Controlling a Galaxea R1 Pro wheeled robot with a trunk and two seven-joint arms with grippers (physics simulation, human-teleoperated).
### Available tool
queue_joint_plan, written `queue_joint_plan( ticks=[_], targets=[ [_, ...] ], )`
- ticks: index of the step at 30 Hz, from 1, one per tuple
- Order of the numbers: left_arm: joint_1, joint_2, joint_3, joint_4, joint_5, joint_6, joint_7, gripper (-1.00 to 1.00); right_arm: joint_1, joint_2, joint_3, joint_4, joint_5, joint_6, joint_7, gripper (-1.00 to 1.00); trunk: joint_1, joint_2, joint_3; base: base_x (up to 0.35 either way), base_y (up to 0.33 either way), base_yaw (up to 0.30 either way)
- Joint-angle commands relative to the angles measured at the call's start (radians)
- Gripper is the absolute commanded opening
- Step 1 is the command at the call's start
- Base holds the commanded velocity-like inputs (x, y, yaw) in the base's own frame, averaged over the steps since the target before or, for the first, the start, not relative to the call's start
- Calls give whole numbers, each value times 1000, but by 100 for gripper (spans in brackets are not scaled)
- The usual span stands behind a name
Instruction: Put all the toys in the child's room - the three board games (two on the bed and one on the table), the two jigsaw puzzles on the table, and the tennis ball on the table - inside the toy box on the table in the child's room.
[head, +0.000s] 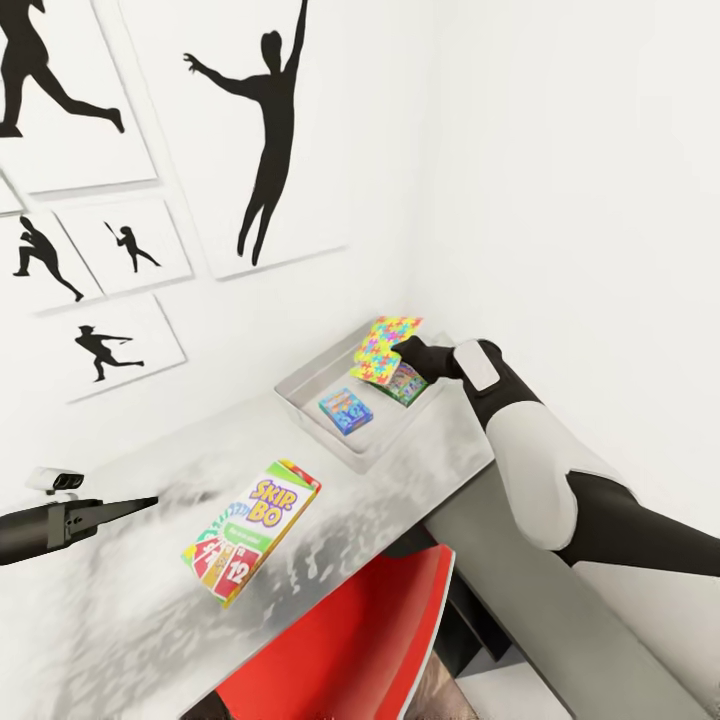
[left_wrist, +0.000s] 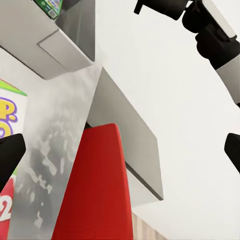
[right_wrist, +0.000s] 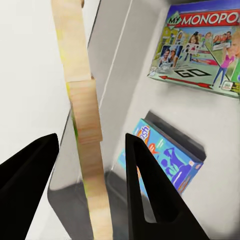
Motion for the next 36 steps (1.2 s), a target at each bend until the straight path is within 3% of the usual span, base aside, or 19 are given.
queue_joint_plan(
  ticks=[1,5,36],
  targets=[
    [-1,0,0,0,0,11,-4,100,-2,10,-4,-2,-10,4,-25,-100,1,-2,-3,0,0,0],
    [-1,0,0,0,0,11,-4,100,-2,19,-4,-3,-11,4,-41,-100,1,-2,-10,0,0,0],
    [-1,0,0,0,0,11,-4,100,-10,19,-3,-5,-8,9,-45,-100,1,-2,-60,0,0,0]
  ],
)
